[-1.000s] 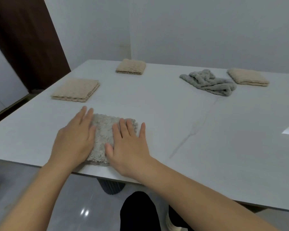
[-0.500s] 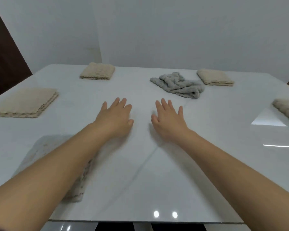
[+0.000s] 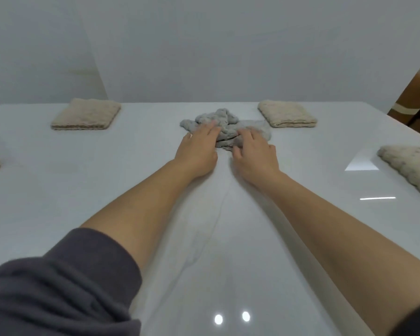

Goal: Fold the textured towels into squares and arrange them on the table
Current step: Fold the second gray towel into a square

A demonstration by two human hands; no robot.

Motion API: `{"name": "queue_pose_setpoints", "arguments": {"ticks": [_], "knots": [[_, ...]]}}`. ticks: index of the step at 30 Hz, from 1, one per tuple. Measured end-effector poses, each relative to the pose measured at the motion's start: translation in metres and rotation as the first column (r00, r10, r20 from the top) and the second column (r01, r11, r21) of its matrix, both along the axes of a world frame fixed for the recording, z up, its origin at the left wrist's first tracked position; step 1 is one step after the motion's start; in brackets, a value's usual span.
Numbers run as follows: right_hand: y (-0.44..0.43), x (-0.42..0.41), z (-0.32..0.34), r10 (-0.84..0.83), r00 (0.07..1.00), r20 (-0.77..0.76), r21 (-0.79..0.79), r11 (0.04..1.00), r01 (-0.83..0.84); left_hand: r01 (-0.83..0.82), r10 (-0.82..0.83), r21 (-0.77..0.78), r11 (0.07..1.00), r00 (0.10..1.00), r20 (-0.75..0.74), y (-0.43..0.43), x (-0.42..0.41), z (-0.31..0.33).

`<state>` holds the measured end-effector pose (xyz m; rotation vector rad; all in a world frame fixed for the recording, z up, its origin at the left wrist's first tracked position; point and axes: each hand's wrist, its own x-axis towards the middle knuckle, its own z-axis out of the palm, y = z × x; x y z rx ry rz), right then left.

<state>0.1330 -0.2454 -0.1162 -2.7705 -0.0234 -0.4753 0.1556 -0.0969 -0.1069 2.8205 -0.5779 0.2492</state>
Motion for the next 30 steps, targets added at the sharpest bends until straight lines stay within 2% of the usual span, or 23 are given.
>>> {"name": "queue_pose_setpoints", "arguments": {"ticks": [2, 4, 6, 8, 11, 13, 15, 16, 17, 20, 22, 24, 26, 30], "knots": [[-0.004, 0.006, 0.005, -0.031, 0.999, 0.037, 0.072, 0.997, 0.028, 0.001, -0.001, -0.008, 1.0, 1.0, -0.015, -0.005, 0.007, 0.002], [-0.009, 0.01, 0.011, -0.105, 0.994, 0.04, 0.089, 0.991, 0.101, -0.04, 0.042, -0.045, 0.998, 0.999, 0.032, -0.007, 0.012, 0.008], [-0.013, 0.014, 0.015, -0.138, 0.99, -0.024, -0.022, 0.99, 0.138, -0.053, 0.053, -0.002, 0.999, 0.998, 0.038, -0.007, 0.012, 0.017], [-0.013, 0.013, 0.013, -0.1, 0.989, -0.105, -0.128, 0.988, 0.086, -0.041, 0.029, 0.164, 0.986, 0.996, 0.08, -0.006, 0.009, 0.023], [-0.013, 0.009, 0.009, 0.01, 0.983, -0.182, -0.097, 0.995, -0.028, -0.013, -0.02, 0.196, 0.981, 0.986, 0.163, 0.001, 0.002, 0.032], [-0.014, 0.002, 0.01, 0.047, 0.983, -0.176, -0.103, 0.992, -0.066, 0.074, -0.078, 0.078, 0.994, 0.996, 0.05, 0.008, -0.002, 0.032], [-0.015, -0.006, 0.015, 0.094, 0.974, -0.206, -0.107, 0.987, -0.118, 0.098, -0.106, -0.055, 0.994, 0.977, -0.185, 0.016, -0.009, 0.035], [-0.015, -0.011, 0.019, 0.114, 0.962, -0.25, -0.103, 0.984, -0.143, 0.083, -0.098, -0.067, 0.994, 0.96, -0.263, 0.02, -0.013, 0.037], [-0.015, -0.015, 0.024, 0.122, 0.947, -0.296, -0.107, 0.981, -0.16, 0.067, -0.078, -0.046, 0.997, 0.952, -0.295, 0.023, -0.018, 0.038], [-0.01, -0.028, 0.034, 0.153, 0.919, -0.363, -0.171, 0.959, -0.227, 0.076, -0.069, 0.021, 0.997, 0.968, -0.24, 0.033, -0.03, 0.045], [-0.006, -0.039, 0.039, 0.189, 0.925, -0.328, -0.176, 0.95, -0.257, 0.044, -0.052, -0.046, 0.998, 0.979, -0.198, 0.042, -0.043, 0.05], [-0.002, -0.051, 0.044, 0.261, 0.93, -0.26, -0.102, 0.95, -0.295, 0.0, -0.025, -0.158, 0.987, 0.987, -0.156, 0.054, -0.058, 0.057], [0.001, -0.063, 0.051, 0.364, 0.91, -0.2, 0.054, 0.931, -0.361, -0.036, 0.002, -0.229, 0.973, 0.989, -0.15, 0.069, -0.076, 0.066], [0.01, -0.085, 0.058, 0.468, 0.869, -0.159, 0.201, 0.877, -0.436, -0.123, 0.095, -0.256, 0.959, 0.988, -0.12, 0.099, -0.102, 0.071]]}}
